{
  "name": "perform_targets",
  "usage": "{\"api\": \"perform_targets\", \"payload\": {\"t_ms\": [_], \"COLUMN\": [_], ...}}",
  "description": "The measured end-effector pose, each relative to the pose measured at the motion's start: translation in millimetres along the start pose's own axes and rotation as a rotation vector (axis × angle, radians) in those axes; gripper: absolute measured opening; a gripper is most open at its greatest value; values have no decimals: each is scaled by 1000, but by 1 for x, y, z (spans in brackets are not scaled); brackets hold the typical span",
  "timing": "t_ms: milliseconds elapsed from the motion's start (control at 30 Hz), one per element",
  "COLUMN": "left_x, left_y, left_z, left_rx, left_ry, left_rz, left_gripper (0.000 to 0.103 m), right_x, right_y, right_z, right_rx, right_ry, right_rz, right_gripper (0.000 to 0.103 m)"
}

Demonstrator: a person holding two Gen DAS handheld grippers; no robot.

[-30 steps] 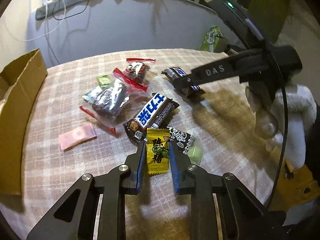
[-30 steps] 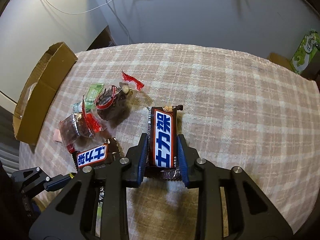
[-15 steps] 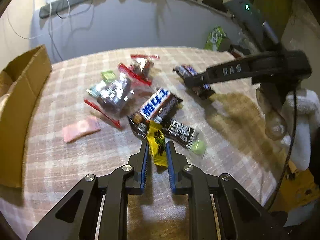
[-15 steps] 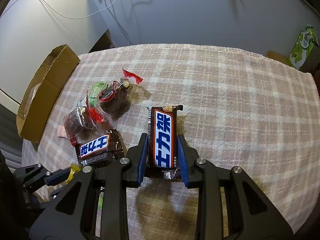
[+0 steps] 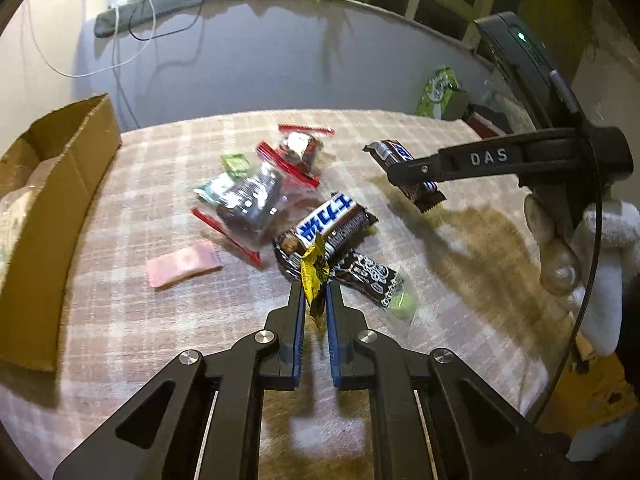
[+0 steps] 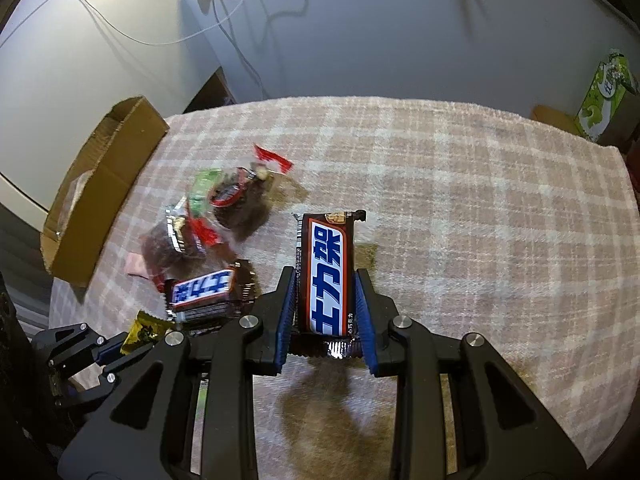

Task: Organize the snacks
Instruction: 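Lift the Snickers bar with the right gripper while the left lifts the yellow candy, then carry the Snickers bar and yellow candy over the cardboard box with both grippers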

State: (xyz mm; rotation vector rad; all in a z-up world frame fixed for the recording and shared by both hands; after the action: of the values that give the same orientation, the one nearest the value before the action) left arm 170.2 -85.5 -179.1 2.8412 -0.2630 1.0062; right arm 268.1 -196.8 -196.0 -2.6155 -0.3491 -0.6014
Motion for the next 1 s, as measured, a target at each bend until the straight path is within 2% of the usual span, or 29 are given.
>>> {"api": "perform_targets", "payload": {"t_ms": [167,400,1000], "left_x": [10,21,37], "left_y": [-15,-55,-150], "left_z": [-17,-42,-72], "left_rx": [7,68,213], "left_ry": [41,100,175], "left_rz": [-36,-87,-194], "left_gripper": [9,9,9], "right_x": [9,28,79], "right_y": [-22,-66,-173], "right_z": [-11,-15,22], "right_rx": [29,74,157], "right_ry": [25,50,44], "right_rz": [-27,-90,-249], "right_gripper": [29,29,29]}}
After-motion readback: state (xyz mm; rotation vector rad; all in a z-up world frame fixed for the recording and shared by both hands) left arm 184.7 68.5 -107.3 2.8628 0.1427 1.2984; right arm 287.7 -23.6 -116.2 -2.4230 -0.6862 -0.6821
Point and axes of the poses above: each gripper's, at about its wrist camera, not at the fingertips, and z roughly the way its jaws point, y to its right, x to its top, the point moved 9 cm from there along z, roughly the way its jaws point, and after that the axes turned 10 degrees about x, right-handed, at the moved point
